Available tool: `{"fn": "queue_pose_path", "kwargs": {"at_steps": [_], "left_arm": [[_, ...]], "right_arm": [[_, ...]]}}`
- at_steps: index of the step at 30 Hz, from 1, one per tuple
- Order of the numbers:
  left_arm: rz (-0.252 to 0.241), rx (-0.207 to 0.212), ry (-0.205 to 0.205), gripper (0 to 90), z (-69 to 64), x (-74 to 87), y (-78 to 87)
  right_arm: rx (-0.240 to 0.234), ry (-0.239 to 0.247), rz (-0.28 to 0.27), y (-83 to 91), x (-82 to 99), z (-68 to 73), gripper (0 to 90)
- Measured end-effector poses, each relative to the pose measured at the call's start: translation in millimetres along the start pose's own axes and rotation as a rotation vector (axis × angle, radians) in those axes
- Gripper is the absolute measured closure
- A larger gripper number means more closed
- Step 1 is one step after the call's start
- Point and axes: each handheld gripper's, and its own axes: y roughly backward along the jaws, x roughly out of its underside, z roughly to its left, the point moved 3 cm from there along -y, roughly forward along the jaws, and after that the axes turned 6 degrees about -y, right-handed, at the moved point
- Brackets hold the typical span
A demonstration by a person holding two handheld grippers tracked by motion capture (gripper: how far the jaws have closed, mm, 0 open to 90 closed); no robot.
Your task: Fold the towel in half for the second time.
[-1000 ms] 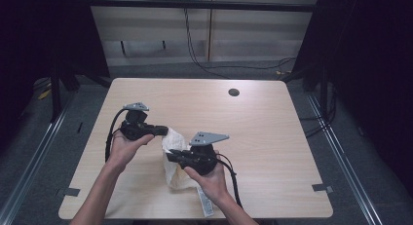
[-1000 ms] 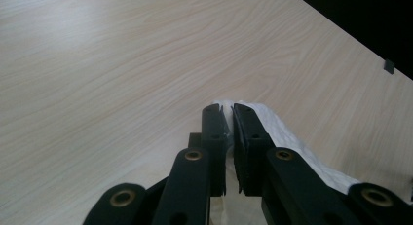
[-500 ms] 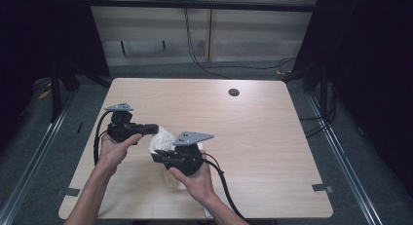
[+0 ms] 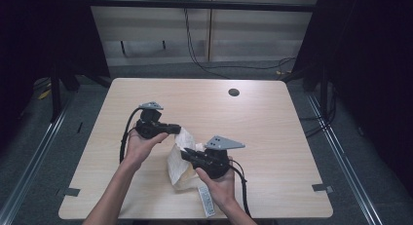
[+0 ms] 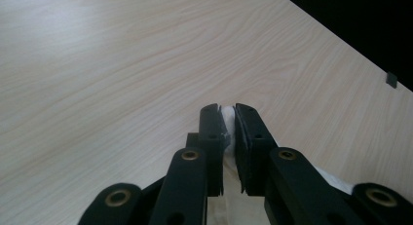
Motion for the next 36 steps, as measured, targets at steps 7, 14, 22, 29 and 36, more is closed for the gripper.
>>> {"fn": "queue_pose_path", "kwargs": {"at_steps": [7,14,22,29,36], "left_arm": [[0.044,0.006,0.005,81.7,-3.1,4.8,-29.8],[0.038,0.003,0.039,82.0,0.2,12.1,-51.7],[0.025,0.053,0.052,75.8,-3.2,14.6,-65.2],[-0.027,0.032,0.066,56.0,-1.1,17.2,-45.6],[0.010,-0.001,0.059,58.2,7.9,39.2,-24.3]], "right_arm": [[0.107,-0.022,0.001,10.8,12.9,-18.6,82.5],[0.200,-0.049,0.047,12.3,29.2,-36.1,82.6],[0.262,-0.058,0.111,18.8,49.6,-53.6,80.4],[0.251,-0.046,0.130,20.1,52.1,-57.4,75.1],[0.254,-0.042,0.158,18.4,52.7,-63.7,72.1]]}}
